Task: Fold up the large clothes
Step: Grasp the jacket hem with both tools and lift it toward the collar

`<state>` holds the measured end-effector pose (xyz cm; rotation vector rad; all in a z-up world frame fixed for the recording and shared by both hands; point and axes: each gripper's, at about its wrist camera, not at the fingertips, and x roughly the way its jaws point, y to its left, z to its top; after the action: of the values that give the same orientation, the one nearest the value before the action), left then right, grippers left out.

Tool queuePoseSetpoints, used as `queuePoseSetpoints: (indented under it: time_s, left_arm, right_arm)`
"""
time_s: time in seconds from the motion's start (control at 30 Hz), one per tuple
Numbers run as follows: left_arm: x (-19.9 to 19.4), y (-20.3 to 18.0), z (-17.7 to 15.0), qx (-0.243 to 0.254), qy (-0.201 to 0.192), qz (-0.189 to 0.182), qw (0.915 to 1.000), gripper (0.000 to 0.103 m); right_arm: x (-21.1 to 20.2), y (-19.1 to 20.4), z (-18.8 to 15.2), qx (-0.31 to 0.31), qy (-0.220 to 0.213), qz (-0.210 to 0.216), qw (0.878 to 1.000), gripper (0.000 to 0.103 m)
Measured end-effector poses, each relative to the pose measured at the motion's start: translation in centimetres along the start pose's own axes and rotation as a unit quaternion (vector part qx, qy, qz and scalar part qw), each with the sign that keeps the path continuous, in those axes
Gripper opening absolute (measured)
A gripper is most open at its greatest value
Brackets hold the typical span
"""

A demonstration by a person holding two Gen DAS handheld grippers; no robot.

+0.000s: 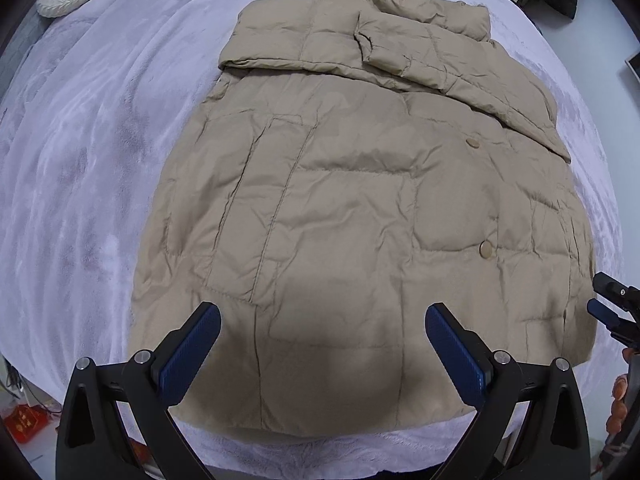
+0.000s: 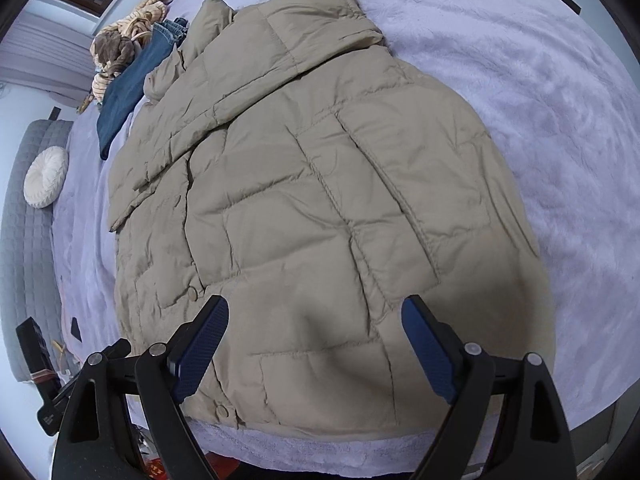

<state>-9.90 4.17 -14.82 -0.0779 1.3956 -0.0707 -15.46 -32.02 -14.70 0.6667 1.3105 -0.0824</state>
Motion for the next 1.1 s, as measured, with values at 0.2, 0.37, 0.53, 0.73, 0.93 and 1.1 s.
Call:
queuePoseSetpoints:
  time_s: [0.2,0.37,0.53,0.73,0.93,1.1]
  left_arm:
    - [-0.7,0.5,-1.7,0.022,-0.005,0.007,0.9997,0.102]
    - [-1.4,0.9,-3.0,0.031,-0.013,-0.002,0.9994,0.102]
    - [-1.6,1.1,-4.4,0.041,-0.011,-0.005,0.9991,0.102]
    - [-2.4,1.2,-5.4,0.027,-0.019,0.0,0.9994,0.102]
    - [-1.5,1.2,-6.4,0.002,-0.008,-0.009,0.9999,0.102]
    - [-0.2,3.8,-8.1,-0.071,0.012,-0.066,0.9952,0.102]
  right_arm:
    - [-0.7,-0.1,-2.5,0.014,-0.009,0.002,1.0,0.09]
    - [-1.2,-0.3,-4.7,0.028,-0.016,0.007,0.999,0.09]
    - [-1.7,-0.7,-6.6,0.041,-0.02,0.011,0.999,0.092]
    - [-1.7,-1.3,-7.5,0.049,-0.016,0.009,0.999,0.092]
    - [-1.1,-3.7,-7.3,0.08,0.01,0.023,0.997,0.092]
    - [-1.2,-6.9,-7.6,0.109,0.013,0.018,0.994,0.092]
